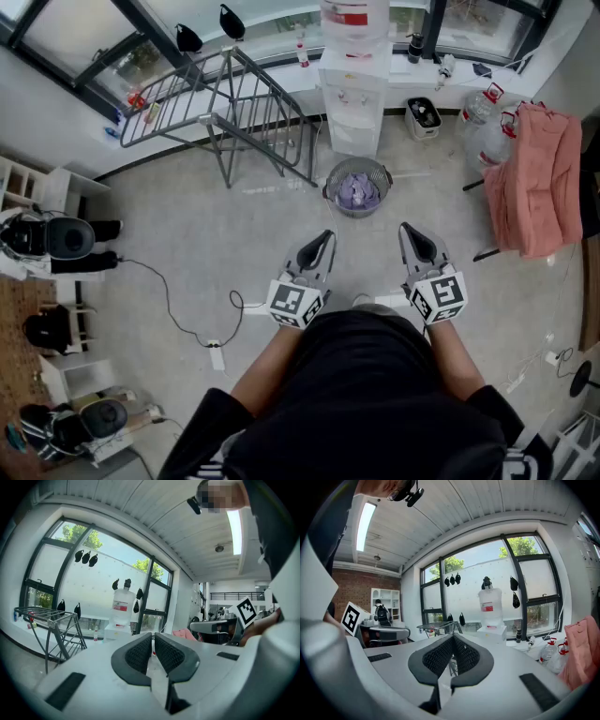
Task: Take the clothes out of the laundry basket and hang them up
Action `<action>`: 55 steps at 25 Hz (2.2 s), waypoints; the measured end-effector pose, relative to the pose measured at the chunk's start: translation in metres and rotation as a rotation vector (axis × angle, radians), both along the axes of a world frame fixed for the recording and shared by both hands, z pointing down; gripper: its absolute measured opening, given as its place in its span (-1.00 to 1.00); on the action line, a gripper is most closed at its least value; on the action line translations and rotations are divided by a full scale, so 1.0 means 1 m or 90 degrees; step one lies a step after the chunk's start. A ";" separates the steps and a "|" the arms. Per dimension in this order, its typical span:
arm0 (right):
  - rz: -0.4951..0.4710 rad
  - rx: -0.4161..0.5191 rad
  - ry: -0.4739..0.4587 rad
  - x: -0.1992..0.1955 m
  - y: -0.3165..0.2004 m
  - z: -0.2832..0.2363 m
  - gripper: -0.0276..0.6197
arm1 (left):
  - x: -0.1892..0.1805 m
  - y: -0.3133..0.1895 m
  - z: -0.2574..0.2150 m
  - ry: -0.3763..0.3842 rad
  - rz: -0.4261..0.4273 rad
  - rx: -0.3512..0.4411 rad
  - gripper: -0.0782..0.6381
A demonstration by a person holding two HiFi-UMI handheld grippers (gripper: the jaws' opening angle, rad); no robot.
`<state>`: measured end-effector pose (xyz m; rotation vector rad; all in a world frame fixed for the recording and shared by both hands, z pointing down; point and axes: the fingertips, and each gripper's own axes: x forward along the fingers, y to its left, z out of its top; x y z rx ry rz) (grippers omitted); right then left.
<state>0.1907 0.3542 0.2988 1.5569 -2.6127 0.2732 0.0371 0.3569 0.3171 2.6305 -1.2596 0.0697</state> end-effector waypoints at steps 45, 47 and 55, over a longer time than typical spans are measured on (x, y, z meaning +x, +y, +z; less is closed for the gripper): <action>-0.060 -0.120 -0.027 0.012 0.011 0.083 -0.43 | -0.047 0.016 0.081 -0.013 -0.043 -0.131 -0.25; -0.050 -0.129 -0.033 0.008 -0.008 0.083 -0.43 | -0.048 -0.007 0.086 -0.008 -0.030 -0.139 -0.25; -0.001 -0.161 -0.037 -0.009 -0.120 0.098 -0.43 | -0.057 -0.106 0.132 -0.005 0.031 -0.201 -0.25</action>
